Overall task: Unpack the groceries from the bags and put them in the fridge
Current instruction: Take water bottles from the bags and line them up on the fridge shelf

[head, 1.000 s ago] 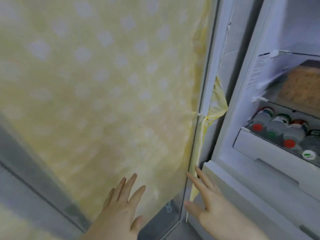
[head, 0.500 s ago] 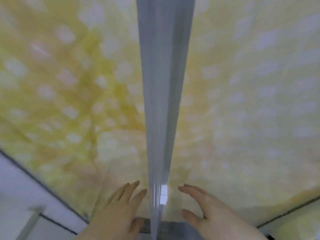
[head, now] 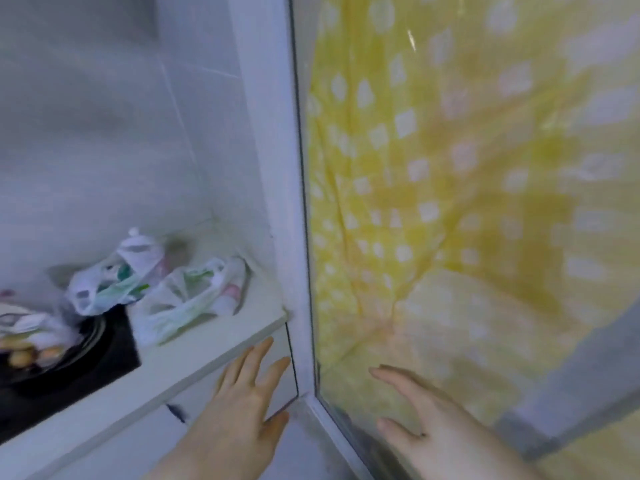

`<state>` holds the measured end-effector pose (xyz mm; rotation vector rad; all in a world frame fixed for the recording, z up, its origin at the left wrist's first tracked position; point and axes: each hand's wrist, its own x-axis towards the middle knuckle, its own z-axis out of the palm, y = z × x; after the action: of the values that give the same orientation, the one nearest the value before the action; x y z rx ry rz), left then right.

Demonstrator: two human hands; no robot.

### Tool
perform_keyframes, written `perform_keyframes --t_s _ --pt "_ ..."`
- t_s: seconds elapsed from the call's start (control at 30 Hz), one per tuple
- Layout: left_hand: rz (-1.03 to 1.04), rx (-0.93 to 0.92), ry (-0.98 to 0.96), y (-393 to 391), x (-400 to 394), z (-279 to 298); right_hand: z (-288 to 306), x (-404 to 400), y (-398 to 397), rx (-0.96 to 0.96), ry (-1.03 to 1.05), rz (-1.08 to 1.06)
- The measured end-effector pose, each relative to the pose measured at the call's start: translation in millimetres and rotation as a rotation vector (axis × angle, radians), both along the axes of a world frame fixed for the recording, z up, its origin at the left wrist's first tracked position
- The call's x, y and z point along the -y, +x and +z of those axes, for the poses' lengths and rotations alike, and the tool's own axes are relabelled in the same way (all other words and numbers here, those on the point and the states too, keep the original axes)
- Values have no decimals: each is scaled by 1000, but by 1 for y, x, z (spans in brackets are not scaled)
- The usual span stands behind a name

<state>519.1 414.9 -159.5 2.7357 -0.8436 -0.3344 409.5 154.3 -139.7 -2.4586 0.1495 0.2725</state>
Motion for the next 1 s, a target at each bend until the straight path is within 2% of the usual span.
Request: perform_keyframes --t_s 0.23,0.5,0.73,1.0 --pt "269 48 -19 33 -111 -8 -3 -77 101 20 -9 226" --pt "358 39 20 110 -220 -12 -16 -177 207 70 31 317" --pt "415 15 6 149 -279 -33 -31 -243 277 58 23 366" --pt "626 -94 -15 171 -330 -78 -64 -287 365 22 59 493"
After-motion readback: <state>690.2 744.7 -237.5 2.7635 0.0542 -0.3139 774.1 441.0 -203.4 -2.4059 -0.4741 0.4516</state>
